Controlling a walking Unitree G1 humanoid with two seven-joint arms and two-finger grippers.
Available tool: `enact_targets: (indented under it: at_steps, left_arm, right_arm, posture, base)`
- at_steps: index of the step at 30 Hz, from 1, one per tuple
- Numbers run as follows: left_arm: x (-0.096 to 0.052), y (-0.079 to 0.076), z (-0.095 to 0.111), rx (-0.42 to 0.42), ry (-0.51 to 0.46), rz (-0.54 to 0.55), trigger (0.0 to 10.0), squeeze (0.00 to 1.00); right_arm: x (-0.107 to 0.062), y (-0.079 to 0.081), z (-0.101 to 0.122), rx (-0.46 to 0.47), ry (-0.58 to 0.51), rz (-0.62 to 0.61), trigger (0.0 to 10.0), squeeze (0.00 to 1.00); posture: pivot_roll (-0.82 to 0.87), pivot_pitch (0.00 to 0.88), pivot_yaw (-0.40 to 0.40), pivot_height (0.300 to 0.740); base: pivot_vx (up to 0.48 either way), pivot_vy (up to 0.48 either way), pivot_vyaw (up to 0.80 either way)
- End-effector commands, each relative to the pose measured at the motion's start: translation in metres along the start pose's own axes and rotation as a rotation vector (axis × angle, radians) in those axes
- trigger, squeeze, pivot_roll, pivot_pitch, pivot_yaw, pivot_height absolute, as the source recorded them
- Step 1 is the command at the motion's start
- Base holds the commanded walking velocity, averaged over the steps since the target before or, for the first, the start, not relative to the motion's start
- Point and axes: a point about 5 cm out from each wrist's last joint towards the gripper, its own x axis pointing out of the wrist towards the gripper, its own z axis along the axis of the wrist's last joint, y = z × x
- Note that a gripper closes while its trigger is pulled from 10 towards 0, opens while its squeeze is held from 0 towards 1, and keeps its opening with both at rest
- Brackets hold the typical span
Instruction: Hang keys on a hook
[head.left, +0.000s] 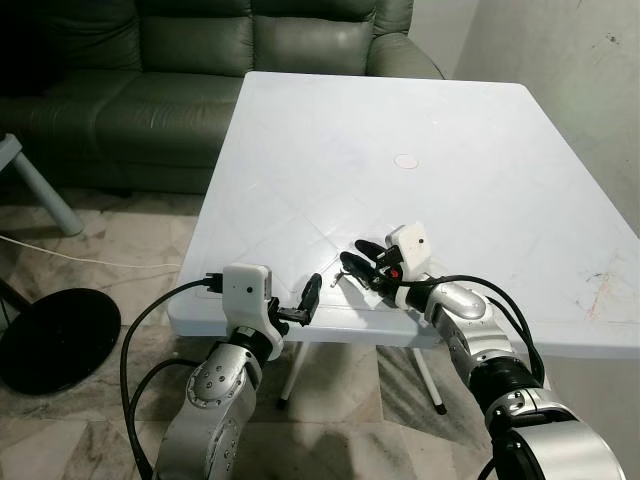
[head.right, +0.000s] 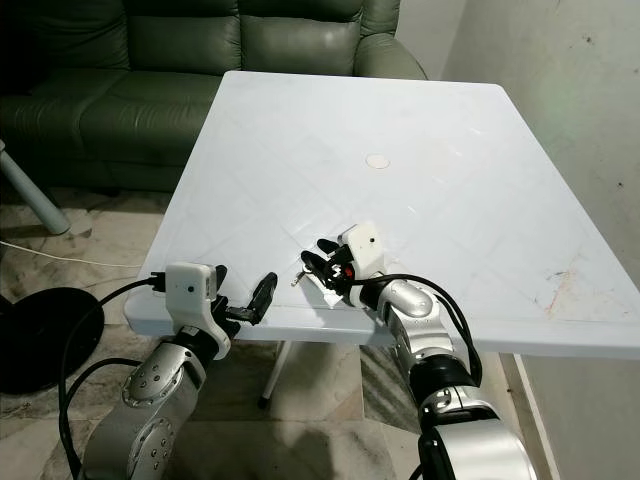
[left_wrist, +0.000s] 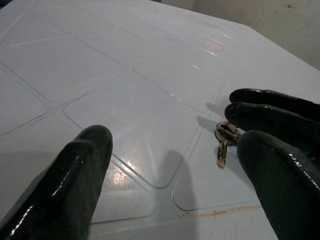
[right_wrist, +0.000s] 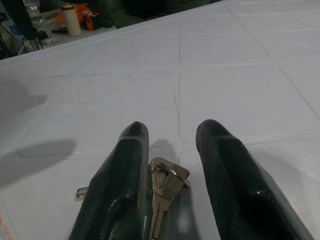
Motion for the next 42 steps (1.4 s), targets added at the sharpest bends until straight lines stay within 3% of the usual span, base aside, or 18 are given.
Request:
enact_targets:
  at_steps: [1, 14, 15, 16, 17, 20, 21, 25, 27, 28, 30, 31, 33, 34, 35, 37, 38, 42]
  left_arm:
    - [0.0013, -0.0051, 0.0021, -0.009, -0.008, -0.007, 10.0, 0.00]
    - [0.0025, -0.0060, 0.0032, -0.007, -0.010, -0.012, 10.0, 0.00]
    - [0.0024, -0.0058, 0.0031, -0.008, -0.009, -0.012, 10.0, 0.00]
    - [0.0024, -0.0058, 0.0030, -0.008, -0.009, -0.011, 10.0, 0.00]
    - [0.0024, -0.0058, 0.0031, -0.009, -0.009, -0.011, 10.0, 0.00]
    - [0.0022, -0.0056, 0.0031, -0.009, -0.009, -0.010, 10.0, 0.00]
    - [0.0020, -0.0055, 0.0030, -0.010, -0.009, -0.008, 10.0, 0.00]
    - [0.0017, -0.0057, 0.0029, -0.011, -0.009, -0.006, 10.0, 0.00]
    - [0.0016, -0.0058, 0.0028, -0.012, -0.008, -0.005, 10.0, 0.00]
    - [0.0015, -0.0062, 0.0025, -0.013, -0.008, -0.006, 10.0, 0.00]
    - [0.0014, -0.0063, 0.0025, -0.014, -0.007, -0.006, 10.0, 0.00]
    - [0.0014, -0.0064, 0.0023, -0.014, -0.007, -0.007, 10.0, 0.00]
    - [0.0014, -0.0064, 0.0023, -0.014, -0.006, -0.007, 10.0, 0.00]
    - [0.0013, -0.0064, 0.0023, -0.015, -0.007, -0.006, 10.0, 0.00]
    - [0.0013, -0.0065, 0.0023, -0.015, -0.007, -0.006, 10.0, 0.00]
    - [0.0013, -0.0066, 0.0026, -0.016, -0.008, -0.006, 10.0, 0.00]
    - [0.0014, -0.0066, 0.0025, -0.016, -0.008, -0.006, 10.0, 0.00]
    - [0.0014, -0.0067, 0.0026, -0.017, -0.008, -0.007, 10.0, 0.00]
  right_arm:
    - [-0.0019, -0.0038, 0.0024, -0.017, -0.002, 0.002, 10.0, 0.00]
    - [-0.0062, -0.0048, -0.0055, -0.123, 0.074, 0.012, 10.0, 0.00]
    - [-0.0063, -0.0044, -0.0055, -0.112, 0.068, 0.021, 6.7, 0.00]
    - [-0.0063, -0.0044, -0.0055, -0.110, 0.067, 0.023, 6.7, 0.00]
    - [-0.0065, -0.0046, -0.0052, -0.116, 0.064, 0.021, 3.1, 0.00]
    - [-0.0069, -0.0052, -0.0051, -0.124, 0.063, 0.015, 2.5, 0.00]
    - [-0.0070, -0.0052, -0.0050, -0.122, 0.059, 0.016, 0.0, 0.00]
    - [-0.0071, -0.0058, -0.0048, -0.121, 0.058, 0.011, 0.7, 0.00]
    - [-0.0070, -0.0063, -0.0045, -0.127, 0.061, 0.008, 3.4, 0.00]
    - [-0.0070, -0.0069, -0.0043, -0.132, 0.065, 0.005, 10.0, 0.00]
    - [-0.0069, -0.0071, -0.0042, -0.133, 0.066, 0.005, 9.9, 0.00]
    - [-0.0073, -0.0077, -0.0040, -0.132, 0.065, 0.003, 7.2, 0.00]
    - [-0.0075, -0.0079, -0.0040, -0.131, 0.063, 0.003, 7.2, 0.00]
    - [-0.0078, -0.0080, -0.0039, -0.130, 0.060, 0.004, 2.8, 0.00]
    - [-0.0079, -0.0080, -0.0038, -0.131, 0.058, 0.005, 2.8, 0.00]
    - [-0.0079, -0.0083, -0.0042, -0.127, 0.061, 0.004, 0.6, 0.00]
    - [-0.0079, -0.0085, -0.0049, -0.130, 0.072, 0.003, 10.0, 0.00]
    - [-0.0071, -0.0085, -0.0043, -0.136, 0.069, -0.002, 10.0, 0.00]
  posture:
    - [0.06, 0.109, -0.058, 0.732]
    - [0.05, 0.107, -0.054, 0.732]
    - [0.05, 0.107, -0.054, 0.732]
    - [0.05, 0.107, -0.054, 0.732]
    - [0.05, 0.109, -0.054, 0.732]
    - [0.05, 0.109, -0.054, 0.732]
    - [0.06, 0.113, -0.055, 0.732]
    - [0.06, 0.114, -0.056, 0.732]
    - [0.06, 0.114, -0.057, 0.732]
    - [0.06, 0.113, -0.056, 0.732]
    - [0.06, 0.113, -0.056, 0.732]
    - [0.06, 0.113, -0.056, 0.732]
    - [0.06, 0.113, -0.056, 0.732]
    - [0.06, 0.113, -0.056, 0.732]
    - [0.06, 0.113, -0.056, 0.732]
    - [0.06, 0.116, -0.057, 0.732]
    - [0.06, 0.116, -0.057, 0.732]
    - [0.06, 0.115, -0.056, 0.732]
  base:
    - [0.000, 0.000, 0.00]
    - [0.000, 0.000, 0.00]
    - [0.000, 0.000, 0.00]
    - [0.000, 0.000, 0.00]
    - [0.000, 0.000, 0.00]
    - [0.000, 0.000, 0.00]
    - [0.000, 0.000, 0.00]
    - [0.000, 0.000, 0.00]
    - [0.000, 0.000, 0.00]
    - [0.000, 0.000, 0.00]
    - [0.000, 0.000, 0.00]
    - [0.000, 0.000, 0.00]
    - [0.000, 0.000, 0.00]
    - [0.000, 0.000, 0.00]
    - [0.000, 0.000, 0.00]
    - [0.000, 0.000, 0.00]
    - [0.000, 0.000, 0.00]
    - [0.000, 0.000, 0.00]
